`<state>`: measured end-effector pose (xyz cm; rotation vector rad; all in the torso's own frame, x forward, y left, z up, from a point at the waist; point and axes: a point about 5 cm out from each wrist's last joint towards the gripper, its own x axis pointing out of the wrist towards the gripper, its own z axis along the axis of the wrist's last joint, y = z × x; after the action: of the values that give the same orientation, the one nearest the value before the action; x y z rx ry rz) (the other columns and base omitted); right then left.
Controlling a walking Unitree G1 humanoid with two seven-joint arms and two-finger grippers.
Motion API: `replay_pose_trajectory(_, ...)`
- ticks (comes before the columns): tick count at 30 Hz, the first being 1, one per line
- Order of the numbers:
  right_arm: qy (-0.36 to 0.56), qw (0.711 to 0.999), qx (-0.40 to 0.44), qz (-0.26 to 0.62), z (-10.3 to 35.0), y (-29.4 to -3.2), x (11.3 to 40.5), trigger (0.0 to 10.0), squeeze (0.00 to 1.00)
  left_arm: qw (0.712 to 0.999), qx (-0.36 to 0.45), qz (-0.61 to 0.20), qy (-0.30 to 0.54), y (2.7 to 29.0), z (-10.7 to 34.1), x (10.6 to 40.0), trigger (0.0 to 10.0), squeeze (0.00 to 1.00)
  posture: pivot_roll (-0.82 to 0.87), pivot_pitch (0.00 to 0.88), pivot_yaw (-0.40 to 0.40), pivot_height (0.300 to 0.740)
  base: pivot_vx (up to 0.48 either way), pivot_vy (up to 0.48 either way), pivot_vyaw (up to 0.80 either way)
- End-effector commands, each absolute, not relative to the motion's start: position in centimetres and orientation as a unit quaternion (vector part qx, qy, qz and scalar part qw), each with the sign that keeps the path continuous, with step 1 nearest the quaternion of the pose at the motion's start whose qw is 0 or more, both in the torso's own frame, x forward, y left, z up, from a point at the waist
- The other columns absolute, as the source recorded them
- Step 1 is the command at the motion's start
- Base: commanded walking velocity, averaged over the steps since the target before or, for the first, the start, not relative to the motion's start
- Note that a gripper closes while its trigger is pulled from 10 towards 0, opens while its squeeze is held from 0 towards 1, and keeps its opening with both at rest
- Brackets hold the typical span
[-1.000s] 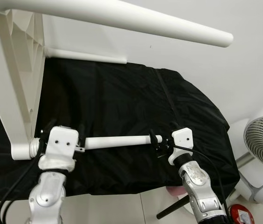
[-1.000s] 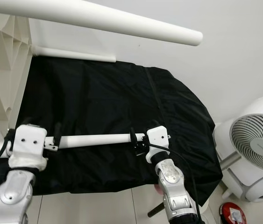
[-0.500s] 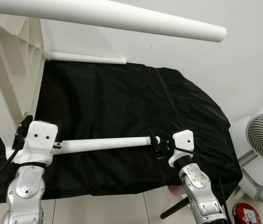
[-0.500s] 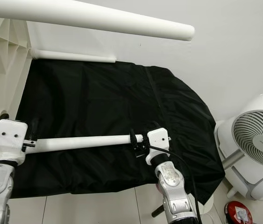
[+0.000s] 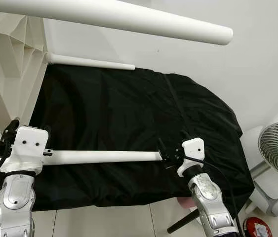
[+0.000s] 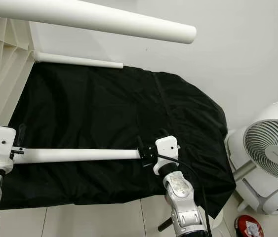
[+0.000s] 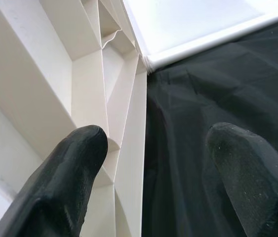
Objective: Building children table
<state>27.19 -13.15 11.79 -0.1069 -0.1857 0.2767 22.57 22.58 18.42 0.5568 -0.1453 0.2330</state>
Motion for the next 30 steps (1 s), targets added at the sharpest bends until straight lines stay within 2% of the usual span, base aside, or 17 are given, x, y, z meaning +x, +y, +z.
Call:
replay_pose_trajectory(1, -0.085, 0.986, -0.056, 0.135, 11.6, -13.5, 27.1, 10.0, 0.00, 0.947, 0.280, 0.132, -0.088, 22.6, 18.8, 22.6, 10.0, 0.00, 0.10, 0.000, -0.194, 0.740, 0.000, 0.000, 0.00)
replay_pose_trajectory(11, -0.078, 0.986, -0.053, 0.138, 11.4, -13.4, 27.0, 10.0, 0.00, 0.955, 0.258, 0.115, -0.092, 21.8, 18.6, 22.7, 10.0, 0.00, 0.09, 0.000, -0.189, 0.740, 0.000, 0.000, 0.00)
replay_pose_trajectory(13, -0.079, 0.986, -0.050, 0.136, 11.5, -13.5, 27.1, 10.0, 0.00, 0.966, 0.224, 0.087, -0.100, 20.3, 18.6, 22.6, 10.0, 0.00, 0.09, 0.000, -0.192, 0.740, 0.000, 0.000, 0.00)
replay_pose_trajectory(17, -0.081, 0.986, -0.048, 0.135, 11.7, -13.5, 27.1, 10.0, 0.00, 0.971, 0.202, 0.064, -0.107, 19.0, 18.6, 22.5, 10.0, 0.00, 0.09, 0.000, -0.194, 0.740, 0.000, 0.000, 0.00)
replay_pose_trajectory(18, -0.086, 0.987, -0.046, 0.131, 12.0, -13.7, 27.2, 10.0, 0.00, 0.976, 0.181, 0.051, -0.110, 17.9, 18.6, 22.5, 10.0, 0.00, 0.09, 0.000, -0.196, 0.740, 0.000, 0.000, 0.00)
replay_pose_trajectory(30, -0.089, 0.989, -0.066, 0.101, 12.3, -14.1, 27.0, 10.0, 0.00, 0.987, 0.138, 0.008, -0.086, 15.1, 17.2, 23.4, 10.0, 0.00, 0.07, 0.000, -0.179, 0.740, 0.000, 0.000, 0.00)
